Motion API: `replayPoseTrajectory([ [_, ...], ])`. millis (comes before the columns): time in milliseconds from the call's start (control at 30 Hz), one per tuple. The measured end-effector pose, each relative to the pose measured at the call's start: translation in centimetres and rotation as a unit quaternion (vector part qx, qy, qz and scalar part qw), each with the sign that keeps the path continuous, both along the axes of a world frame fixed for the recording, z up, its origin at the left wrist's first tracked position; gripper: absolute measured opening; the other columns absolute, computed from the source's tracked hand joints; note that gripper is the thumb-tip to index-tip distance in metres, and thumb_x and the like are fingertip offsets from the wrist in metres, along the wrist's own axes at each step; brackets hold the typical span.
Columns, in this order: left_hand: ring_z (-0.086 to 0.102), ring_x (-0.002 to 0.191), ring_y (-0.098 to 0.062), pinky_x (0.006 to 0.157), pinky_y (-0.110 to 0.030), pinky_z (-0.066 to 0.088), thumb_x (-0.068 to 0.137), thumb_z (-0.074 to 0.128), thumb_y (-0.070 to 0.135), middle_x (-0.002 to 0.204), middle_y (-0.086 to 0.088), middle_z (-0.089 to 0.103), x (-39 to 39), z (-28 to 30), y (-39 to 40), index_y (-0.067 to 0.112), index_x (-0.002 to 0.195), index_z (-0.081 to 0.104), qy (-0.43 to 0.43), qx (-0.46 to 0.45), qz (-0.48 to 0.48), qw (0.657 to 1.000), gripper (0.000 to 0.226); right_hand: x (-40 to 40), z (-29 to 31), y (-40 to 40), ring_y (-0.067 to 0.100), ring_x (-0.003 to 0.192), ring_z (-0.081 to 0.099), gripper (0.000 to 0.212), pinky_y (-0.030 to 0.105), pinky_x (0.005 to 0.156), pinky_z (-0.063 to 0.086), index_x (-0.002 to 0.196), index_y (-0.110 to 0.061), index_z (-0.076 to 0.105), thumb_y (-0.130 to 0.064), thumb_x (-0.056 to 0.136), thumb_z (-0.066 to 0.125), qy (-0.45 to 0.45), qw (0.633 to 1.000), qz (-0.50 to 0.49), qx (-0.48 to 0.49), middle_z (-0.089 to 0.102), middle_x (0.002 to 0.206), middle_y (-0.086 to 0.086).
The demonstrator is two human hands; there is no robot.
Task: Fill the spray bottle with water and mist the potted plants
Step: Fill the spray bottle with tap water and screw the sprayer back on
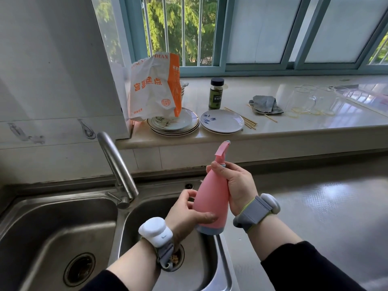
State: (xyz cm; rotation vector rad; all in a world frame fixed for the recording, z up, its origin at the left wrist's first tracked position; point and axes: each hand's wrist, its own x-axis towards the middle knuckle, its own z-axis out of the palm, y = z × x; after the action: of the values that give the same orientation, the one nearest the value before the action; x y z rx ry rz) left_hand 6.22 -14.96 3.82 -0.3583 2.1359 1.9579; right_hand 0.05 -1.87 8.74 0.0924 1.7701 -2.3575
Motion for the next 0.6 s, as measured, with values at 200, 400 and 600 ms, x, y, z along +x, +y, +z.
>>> replayPoseTrajectory([
  [200,0.054,0.101,-0.012,0.081,-0.027,0.053,0.038,0.087,0.058,0.113,0.006,0.043,0.3,0.0,1.5,0.036,0.122,0.043,0.028,-0.127,0.013,0.991,0.097,0.0,-0.3,0.0,0.044,0.104,0.062,0.055,0.063,0.092,0.048,0.091,-0.016,0.076,-0.040,0.045,0.090,-0.009,1.000,0.020,0.000,0.073,0.101,0.015],
  [400,0.065,0.101,-0.023,0.088,-0.040,0.054,0.051,0.084,0.030,0.113,-0.009,0.064,0.2,0.0,0.8,0.025,0.126,0.042,-0.015,0.025,-0.022,0.999,0.086,-0.2,-0.5,0.4,0.042,0.104,0.063,0.051,0.062,0.092,0.049,0.093,-0.017,0.076,-0.039,0.050,0.091,0.002,0.999,0.027,0.022,0.073,0.101,0.012],
  [600,0.059,0.099,-0.011,0.074,-0.024,0.053,0.038,0.086,0.058,0.113,0.004,0.053,0.3,0.3,2.3,0.036,0.116,0.038,0.013,-0.107,0.001,0.994,0.095,-0.2,-0.9,0.8,0.032,0.095,0.066,0.028,0.056,0.087,0.053,0.084,-0.026,0.077,-0.034,0.060,0.088,-0.012,0.999,-0.001,0.035,0.074,0.093,0.004],
])
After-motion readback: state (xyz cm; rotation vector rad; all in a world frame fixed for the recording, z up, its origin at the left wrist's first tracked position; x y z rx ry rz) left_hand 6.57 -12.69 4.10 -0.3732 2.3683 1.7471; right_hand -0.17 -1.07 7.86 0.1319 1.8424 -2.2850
